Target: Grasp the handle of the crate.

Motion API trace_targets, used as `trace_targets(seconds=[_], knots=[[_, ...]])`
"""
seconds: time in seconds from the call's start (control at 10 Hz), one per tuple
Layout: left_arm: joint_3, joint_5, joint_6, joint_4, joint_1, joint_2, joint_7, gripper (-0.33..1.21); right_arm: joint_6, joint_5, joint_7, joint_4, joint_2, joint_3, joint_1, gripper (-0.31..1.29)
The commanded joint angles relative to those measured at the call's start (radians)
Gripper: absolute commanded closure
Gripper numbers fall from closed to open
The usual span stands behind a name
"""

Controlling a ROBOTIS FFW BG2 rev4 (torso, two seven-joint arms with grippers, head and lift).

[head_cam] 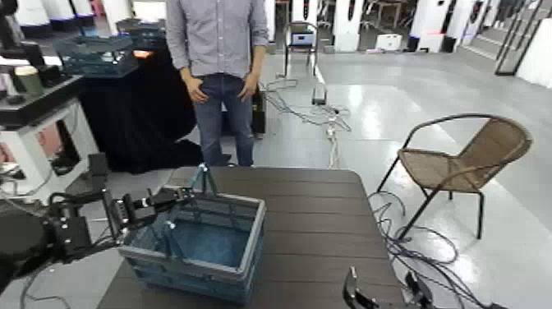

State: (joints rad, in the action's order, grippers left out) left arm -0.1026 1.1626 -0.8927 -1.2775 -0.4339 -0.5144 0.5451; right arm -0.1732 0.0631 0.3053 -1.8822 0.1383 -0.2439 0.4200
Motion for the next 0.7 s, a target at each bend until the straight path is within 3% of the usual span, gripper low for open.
trace_targets(seconds=[0.1,0.4,0.7], knots=[[0.083,0.072,-0.040,-0.166,0.113,0.034,-0.122,1.19,-0.005,-0.025,0.015,-0.006,0.001,0.003,-0.001,0.15],[0.138,0.154,-0.049,-0.301,0.216,0.091,-0.234,1.19,0.000,-0.035,0.023,-0.014,0.003,0.006,-0.001,0.15],[0.150,0.243,-0.058,-0.393,0.270,0.109,-0.315,1.19,-0.002,-0.037,0.025,-0.015,0.003,0.006,-0.001,0.15]])
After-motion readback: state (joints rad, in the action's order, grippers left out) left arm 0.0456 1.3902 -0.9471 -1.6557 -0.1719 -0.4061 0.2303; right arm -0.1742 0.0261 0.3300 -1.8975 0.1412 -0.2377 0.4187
